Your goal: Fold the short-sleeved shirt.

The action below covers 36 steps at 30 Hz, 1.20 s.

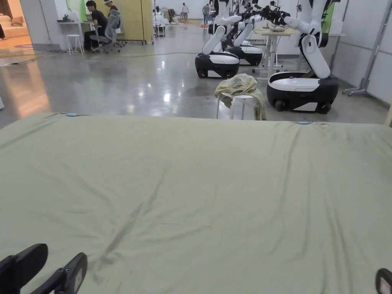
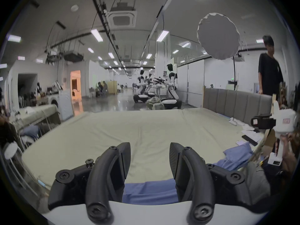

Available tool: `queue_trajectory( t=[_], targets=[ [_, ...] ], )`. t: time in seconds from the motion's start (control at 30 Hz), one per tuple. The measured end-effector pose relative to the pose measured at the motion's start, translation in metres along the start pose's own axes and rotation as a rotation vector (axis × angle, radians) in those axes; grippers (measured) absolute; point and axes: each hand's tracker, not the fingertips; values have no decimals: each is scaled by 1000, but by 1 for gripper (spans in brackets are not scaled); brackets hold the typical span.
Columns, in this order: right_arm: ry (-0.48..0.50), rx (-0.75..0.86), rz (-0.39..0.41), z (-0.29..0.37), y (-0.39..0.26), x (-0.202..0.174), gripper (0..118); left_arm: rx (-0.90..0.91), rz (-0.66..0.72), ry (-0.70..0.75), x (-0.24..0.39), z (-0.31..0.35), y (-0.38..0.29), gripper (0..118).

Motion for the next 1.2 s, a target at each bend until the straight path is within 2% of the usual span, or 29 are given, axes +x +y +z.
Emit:
queue_trajectory(
  t=[0.03, 0.1, 0.13, 0.17, 0.2, 0.33, 0.47, 0.57, 0.6, 0.63, 0.67, 0.7, 0.8, 0.87, 0.97, 1.13, 1.2],
  targets=[
    [14, -8, 6, -3, 0, -5, 43, -15, -11, -4, 3, -1, 0, 44],
    [33, -6, 10, -5, -1, -12, 14, -16, -20, -19, 7, -1, 1, 16],
    [31, -5, 18, -7, -1, -17, 1, -13, -18, -16, 7, -1, -5, 14],
    [26, 0, 24, -7, -2, -20, 0, -11, -17, -22, 6, 1, -4, 11],
    [30, -3, 25, -8, -2, -22, 0, -3, -6, -52, 4, 3, -4, 3],
    [62, -25, 28, -10, -2, -29, 0, -19, 58, -70, -2, -1, -14, 3],
    [69, -30, 43, -8, -1, -30, 0, 46, 274, -169, -35, 12, -21, 2],
    [93, -37, 27, -9, -3, -26, 0, -49, 443, -248, -80, 5, -30, 3],
    [105, -46, 18, -10, -3, -25, 0, -88, 493, -255, -94, 1, -37, 3],
    [114, -51, 14, -10, -5, -26, 0, -145, 545, -269, -109, -3, -47, 10],
    [119, -56, 12, -11, -7, -25, 0, -208, 605, -284, -119, -13, -46, 41],
    [125, -61, 9, -11, -8, -25, 0, -269, 646, -285, -131, -21, -57, 64],
    [141, -91, -9, -16, -15, -27, 0, -446, 779, -349, -161, -48, -96, 67],
    [148, -116, -9, -18, -19, -27, 0, -516, 902, -307, -177, -65, -132, 67],
    [143, -144, 30, -19, -24, -31, 0, -503, 1016, -296, -193, -82, -166, 67],
    [125, -179, 48, -22, -28, -30, 0, -539, 1288, -477, -203, -116, -216, 66],
    [123, -186, 34, -22, -31, -27, 0, -490, 1296, -556, -193, -124, -211, 66]
  ],
)
